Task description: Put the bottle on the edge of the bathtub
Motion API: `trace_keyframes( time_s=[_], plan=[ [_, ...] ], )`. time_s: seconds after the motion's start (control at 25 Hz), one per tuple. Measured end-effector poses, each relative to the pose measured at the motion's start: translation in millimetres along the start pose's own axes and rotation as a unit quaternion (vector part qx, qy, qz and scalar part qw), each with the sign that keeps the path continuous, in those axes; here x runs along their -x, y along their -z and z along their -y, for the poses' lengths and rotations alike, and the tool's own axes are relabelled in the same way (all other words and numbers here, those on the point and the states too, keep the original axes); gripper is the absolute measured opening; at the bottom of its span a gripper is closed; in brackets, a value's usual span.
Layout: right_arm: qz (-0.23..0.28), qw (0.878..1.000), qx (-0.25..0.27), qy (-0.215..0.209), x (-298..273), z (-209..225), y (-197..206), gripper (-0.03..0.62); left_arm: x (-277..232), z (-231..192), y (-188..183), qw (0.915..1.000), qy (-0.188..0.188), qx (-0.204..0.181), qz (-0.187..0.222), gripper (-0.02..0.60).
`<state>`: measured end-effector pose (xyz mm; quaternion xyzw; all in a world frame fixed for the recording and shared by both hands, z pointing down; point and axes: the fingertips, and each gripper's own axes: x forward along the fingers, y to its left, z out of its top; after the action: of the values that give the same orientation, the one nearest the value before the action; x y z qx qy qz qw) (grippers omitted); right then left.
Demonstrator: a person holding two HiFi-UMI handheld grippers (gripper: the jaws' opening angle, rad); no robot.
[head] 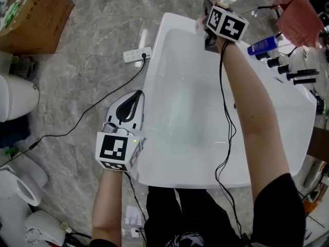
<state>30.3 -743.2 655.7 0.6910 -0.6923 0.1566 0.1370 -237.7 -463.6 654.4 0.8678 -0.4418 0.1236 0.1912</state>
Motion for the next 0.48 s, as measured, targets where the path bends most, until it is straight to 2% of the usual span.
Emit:
trace_keyframes(
  time_s=[0.2,0.48],
  plan=[
    [0.001,1.0,-0.007,0.011,-0.5,0.8,1.5,0.213,1.3,4.0,2.9,1.0,0.004,0.001,-0.003,0.014],
    [-0.027,1.0,-0.001,0.002,33.0,-7.6,7.7,0.27,22.7,-1.5,-8.1,0.9999,-0.008,-0.012,-0.007,0.014]
  ],
)
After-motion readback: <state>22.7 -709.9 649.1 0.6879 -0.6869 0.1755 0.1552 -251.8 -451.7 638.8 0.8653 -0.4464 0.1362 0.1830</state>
